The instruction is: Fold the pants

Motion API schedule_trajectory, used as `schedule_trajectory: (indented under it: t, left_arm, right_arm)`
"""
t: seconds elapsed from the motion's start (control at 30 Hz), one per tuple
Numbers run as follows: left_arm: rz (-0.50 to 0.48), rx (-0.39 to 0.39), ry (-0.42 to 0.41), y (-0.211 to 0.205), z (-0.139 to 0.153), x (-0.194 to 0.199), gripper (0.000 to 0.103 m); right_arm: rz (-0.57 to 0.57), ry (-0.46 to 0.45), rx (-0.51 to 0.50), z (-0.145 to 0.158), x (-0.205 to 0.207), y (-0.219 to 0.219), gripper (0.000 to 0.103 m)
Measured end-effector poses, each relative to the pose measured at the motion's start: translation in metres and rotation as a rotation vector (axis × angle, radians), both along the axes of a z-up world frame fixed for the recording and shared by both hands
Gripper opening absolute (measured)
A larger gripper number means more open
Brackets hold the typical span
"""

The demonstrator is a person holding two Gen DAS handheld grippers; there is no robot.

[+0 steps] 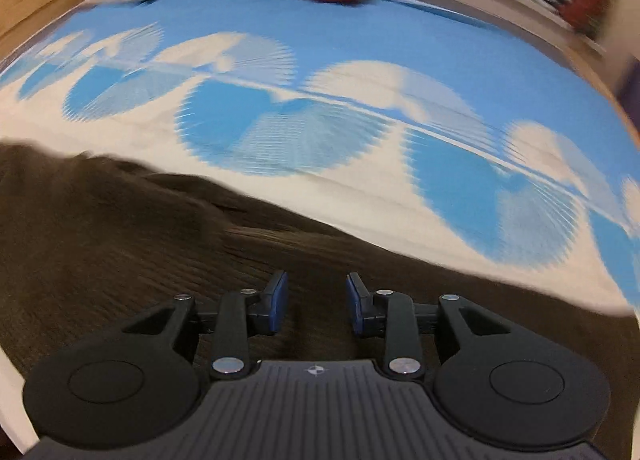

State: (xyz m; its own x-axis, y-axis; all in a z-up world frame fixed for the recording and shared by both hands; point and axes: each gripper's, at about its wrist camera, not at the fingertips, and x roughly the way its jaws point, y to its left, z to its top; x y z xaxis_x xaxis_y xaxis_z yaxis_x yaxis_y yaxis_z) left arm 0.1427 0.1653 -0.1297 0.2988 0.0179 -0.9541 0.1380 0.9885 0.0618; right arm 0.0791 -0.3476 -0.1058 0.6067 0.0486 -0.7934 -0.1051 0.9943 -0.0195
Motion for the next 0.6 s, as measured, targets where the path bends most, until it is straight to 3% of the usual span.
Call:
schedule_trajectory:
  t: [0.03,0.13,0.23,0.3,0.37,0.4,0.43,0.47,0.53,0.6]
  left_arm:
    - [-0.015,0.043,0.032,-0.001,-0.010,-0.001,0.038]
    - [-0.013,0.055,-0.011,-0.011,0.005,-0.007,0.038]
    - [-0.070,-0.056,-0.068,-0.023,0.026,-0.022,0.040]
    - [-0.141,-0.104,-0.027,-0.033,0.021,-0.028,0.043]
    - [-0.207,-0.041,0.050,-0.044,0.000,-0.031,0.043]
    - [-0.249,0.044,0.095,-0.050,-0.017,-0.035,0.046]
    - [-0.288,0.086,0.074,-0.055,-0.021,-0.040,0.053]
    - [-0.309,0.114,0.058,-0.061,-0.018,-0.041,0.053]
    - [-0.273,0.120,0.036,-0.064,-0.008,-0.044,0.052]
    - [-0.260,0.094,-0.007,-0.068,0.013,-0.048,0.052]
  right_arm:
    - [-0.072,-0.002,0.028,0.002,-0.008,-0.018,0.034]
    - [-0.318,0.016,0.107,0.001,-0.039,-0.078,0.036]
    - [-0.502,0.043,0.156,-0.008,-0.075,-0.126,0.039]
    - [-0.591,0.071,0.192,-0.018,-0.101,-0.154,0.039]
    - [-0.659,0.108,0.208,-0.032,-0.121,-0.176,0.039]
    - [-0.689,0.131,0.205,-0.039,-0.130,-0.185,0.039]
    - [-0.721,0.158,0.199,-0.046,-0.138,-0.194,0.039]
    - [-0.757,0.193,0.189,-0.054,-0.147,-0.203,0.040]
    - [-0.826,0.244,0.196,-0.067,-0.162,-0.218,0.054]
    - [-0.887,0.253,0.215,-0.071,-0.175,-0.231,0.052]
